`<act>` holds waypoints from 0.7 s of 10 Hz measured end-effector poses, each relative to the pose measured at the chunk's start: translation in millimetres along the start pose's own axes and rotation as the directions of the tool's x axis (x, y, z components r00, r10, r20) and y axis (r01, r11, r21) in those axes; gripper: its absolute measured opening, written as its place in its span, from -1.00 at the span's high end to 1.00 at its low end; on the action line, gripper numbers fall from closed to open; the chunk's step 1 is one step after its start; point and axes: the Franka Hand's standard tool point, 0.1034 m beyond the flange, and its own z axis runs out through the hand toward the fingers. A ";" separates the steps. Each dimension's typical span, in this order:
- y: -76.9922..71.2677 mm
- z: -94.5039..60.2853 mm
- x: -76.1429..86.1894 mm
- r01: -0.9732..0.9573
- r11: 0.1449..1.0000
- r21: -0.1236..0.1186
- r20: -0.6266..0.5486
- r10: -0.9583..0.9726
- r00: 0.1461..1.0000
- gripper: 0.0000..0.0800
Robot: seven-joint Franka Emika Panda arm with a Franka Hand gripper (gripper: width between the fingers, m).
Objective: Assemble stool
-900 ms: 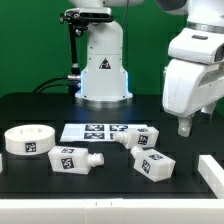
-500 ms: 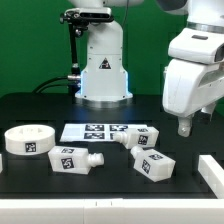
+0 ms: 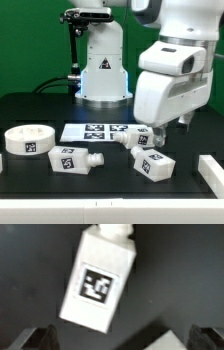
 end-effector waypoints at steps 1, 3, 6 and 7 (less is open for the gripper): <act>-1.6 0.5 0.5 0.002 1.000 0.001 0.001 -0.002 1.000 -0.62; -0.3 2.3 -1.3 -0.004 1.000 0.002 0.000 0.004 1.000 -0.62; 10.6 25.7 -17.0 -0.052 0.999 0.014 0.011 0.051 0.999 -0.62; 9.7 37.4 -18.5 -0.058 0.998 0.016 0.002 0.058 0.998 -0.62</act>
Offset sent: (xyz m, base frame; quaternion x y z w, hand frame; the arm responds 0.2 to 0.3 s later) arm -0.0022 -0.0291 -0.0162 -0.0114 0.0075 0.0783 0.9968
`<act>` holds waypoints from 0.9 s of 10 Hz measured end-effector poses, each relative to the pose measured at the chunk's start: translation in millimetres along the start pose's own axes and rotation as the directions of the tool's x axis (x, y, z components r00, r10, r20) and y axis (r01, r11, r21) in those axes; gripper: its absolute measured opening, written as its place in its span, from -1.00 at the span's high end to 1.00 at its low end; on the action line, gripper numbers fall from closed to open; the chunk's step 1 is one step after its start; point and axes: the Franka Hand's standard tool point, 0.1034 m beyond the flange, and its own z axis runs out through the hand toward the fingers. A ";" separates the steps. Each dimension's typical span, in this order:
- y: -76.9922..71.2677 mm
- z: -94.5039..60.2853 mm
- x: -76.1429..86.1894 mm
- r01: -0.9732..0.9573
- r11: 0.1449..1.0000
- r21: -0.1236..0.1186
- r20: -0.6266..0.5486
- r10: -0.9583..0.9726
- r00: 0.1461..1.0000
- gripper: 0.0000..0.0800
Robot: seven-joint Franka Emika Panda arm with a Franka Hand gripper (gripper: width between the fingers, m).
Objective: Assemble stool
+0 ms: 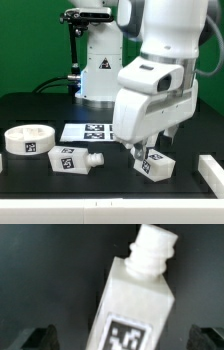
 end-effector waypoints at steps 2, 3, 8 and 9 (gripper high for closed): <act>-5.4 19.4 -2.3 -0.012 1.000 0.009 -0.012 0.012 1.000 -0.62; -6.2 21.7 -2.2 -0.019 1.000 0.012 -0.015 0.019 1.000 -0.62; -20.2 12.9 4.4 -0.164 0.986 0.019 -0.022 0.164 0.986 0.20; -35.6 8.1 3.7 -0.215 0.976 0.031 -0.023 0.215 0.976 0.20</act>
Offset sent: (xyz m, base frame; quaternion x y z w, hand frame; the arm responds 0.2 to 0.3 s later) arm 0.0000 0.0000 0.0000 0.0000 0.0000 0.0000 1.0000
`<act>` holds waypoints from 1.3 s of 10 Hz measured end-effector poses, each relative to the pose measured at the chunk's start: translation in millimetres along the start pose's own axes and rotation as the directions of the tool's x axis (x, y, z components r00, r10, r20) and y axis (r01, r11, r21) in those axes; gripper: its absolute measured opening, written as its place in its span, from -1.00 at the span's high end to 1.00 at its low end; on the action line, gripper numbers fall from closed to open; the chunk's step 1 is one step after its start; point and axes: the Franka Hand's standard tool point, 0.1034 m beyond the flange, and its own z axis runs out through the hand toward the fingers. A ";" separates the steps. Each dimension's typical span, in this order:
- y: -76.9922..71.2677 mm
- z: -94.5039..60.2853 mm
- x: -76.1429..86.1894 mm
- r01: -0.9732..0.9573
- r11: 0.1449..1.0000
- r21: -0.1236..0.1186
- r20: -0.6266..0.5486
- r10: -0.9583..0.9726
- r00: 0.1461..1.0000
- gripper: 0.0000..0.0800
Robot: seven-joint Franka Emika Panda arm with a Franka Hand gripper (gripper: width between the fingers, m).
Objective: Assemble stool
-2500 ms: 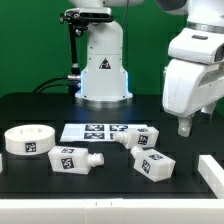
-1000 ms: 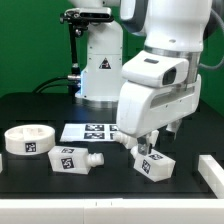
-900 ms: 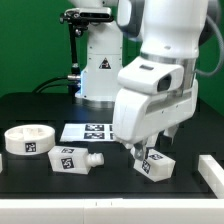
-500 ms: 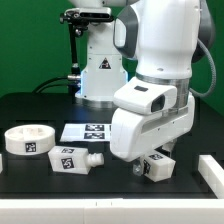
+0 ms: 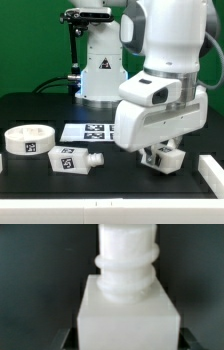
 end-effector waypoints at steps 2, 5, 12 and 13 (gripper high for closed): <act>-35.6 -11.3 -0.8 -0.056 0.998 0.009 -0.009 0.056 0.998 0.20; -38.3 -11.3 -0.4 -0.042 0.999 0.006 -0.018 0.042 0.999 0.20; -93.1 14.2 -28.2 -0.390 0.920 0.049 -0.055 0.392 0.918 0.20; -93.3 14.4 -28.2 -0.389 0.920 0.049 -0.055 0.391 0.919 0.20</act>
Offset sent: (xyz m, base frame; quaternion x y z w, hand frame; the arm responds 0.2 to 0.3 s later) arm 0.0000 0.0000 0.0000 0.0000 0.0000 0.0000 1.0000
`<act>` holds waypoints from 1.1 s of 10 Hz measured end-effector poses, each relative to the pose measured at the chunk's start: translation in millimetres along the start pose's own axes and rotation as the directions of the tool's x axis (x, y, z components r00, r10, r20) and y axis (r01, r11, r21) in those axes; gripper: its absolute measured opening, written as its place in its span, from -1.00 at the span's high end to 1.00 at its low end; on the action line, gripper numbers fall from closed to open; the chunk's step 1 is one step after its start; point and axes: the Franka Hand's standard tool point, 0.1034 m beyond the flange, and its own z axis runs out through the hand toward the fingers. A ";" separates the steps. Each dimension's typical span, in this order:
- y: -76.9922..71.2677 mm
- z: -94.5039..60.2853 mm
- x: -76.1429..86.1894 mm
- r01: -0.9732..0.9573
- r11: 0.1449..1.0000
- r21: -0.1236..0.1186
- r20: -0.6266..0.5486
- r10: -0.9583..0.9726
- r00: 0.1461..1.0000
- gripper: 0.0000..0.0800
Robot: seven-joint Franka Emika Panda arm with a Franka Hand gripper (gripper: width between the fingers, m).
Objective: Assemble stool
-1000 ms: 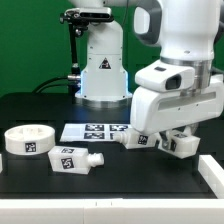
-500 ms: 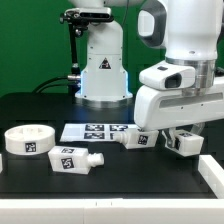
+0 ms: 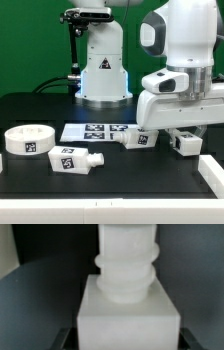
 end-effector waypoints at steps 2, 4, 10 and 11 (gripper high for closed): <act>0.5 -0.3 0.2 0.004 1.000 0.000 -0.001 -0.004 1.000 -0.19; 9.0 -10.0 4.1 0.041 0.999 -0.003 -0.002 -0.041 0.999 -0.47; 67.5 -63.9 11.9 0.123 0.992 0.011 0.025 -0.123 0.992 -0.62; 67.8 -63.7 11.8 0.122 0.992 0.011 0.026 -0.122 0.992 -0.62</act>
Offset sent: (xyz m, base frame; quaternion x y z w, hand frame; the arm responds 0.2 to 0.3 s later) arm -0.0015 -0.0144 0.0267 0.0131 -0.0178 -0.0178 0.9996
